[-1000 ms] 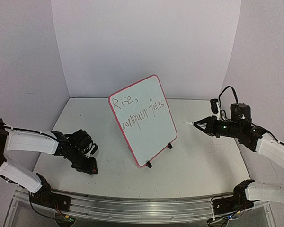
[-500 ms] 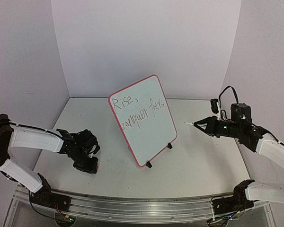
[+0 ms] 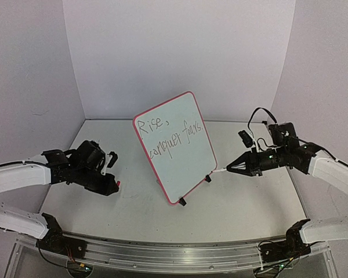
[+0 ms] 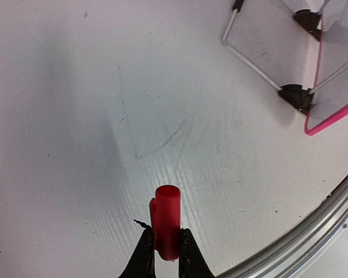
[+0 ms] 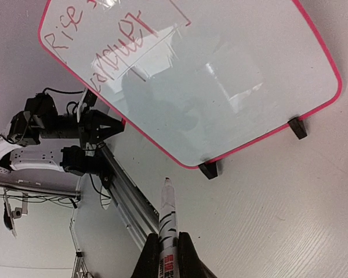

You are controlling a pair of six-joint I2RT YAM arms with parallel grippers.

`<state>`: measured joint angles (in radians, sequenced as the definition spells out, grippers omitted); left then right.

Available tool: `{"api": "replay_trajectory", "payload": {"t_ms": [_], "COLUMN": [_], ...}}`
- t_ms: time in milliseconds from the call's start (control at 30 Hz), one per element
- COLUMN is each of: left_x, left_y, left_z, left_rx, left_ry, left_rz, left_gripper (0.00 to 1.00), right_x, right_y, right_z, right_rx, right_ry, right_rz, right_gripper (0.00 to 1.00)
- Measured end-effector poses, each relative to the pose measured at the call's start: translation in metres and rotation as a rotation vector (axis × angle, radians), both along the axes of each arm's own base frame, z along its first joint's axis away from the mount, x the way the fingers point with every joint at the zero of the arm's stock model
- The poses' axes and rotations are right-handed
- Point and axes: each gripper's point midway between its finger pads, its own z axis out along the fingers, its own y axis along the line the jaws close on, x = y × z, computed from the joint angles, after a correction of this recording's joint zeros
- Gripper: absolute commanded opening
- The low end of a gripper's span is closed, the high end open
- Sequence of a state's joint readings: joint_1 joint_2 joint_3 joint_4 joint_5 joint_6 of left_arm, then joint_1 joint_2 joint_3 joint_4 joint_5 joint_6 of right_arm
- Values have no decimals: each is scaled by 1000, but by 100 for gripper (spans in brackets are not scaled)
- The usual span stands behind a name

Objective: Write a sentence on the whiteboard
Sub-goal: Pick up the pen cap from the center of the board, then insert the whiteboard marker without the cap into the pen cap.

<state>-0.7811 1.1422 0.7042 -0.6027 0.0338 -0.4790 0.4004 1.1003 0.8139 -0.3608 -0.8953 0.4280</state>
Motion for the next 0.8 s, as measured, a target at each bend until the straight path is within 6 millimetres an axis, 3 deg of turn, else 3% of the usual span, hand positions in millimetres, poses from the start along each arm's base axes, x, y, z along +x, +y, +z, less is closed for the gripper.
{"api": "replay_trajectory", "payload": {"t_ms": [133, 233, 400, 567, 800], "left_x": [8, -2, -39, -68, -105], "left_y": [-19, -29, -43, -59, -105], "left_z": [54, 76, 85, 89, 91], "left_rx": [-104, -168, -251, -289, -288], "left_ry": [-117, -147, -91, -35, -4], "left_rz": [-96, -194, -377, -501, -699], "left_gripper": [0, 0, 0, 0, 0], "right_x": [-19, -29, -40, -52, -66], "right_y": [15, 26, 51, 79, 111], "right_z": [2, 6, 13, 5, -10], "right_rx": [21, 23, 21, 24, 15], "right_ry": [63, 79, 78, 108, 155], "right_rz": [105, 159, 246, 316, 388], "right_gripper": [0, 0, 0, 0, 0]}}
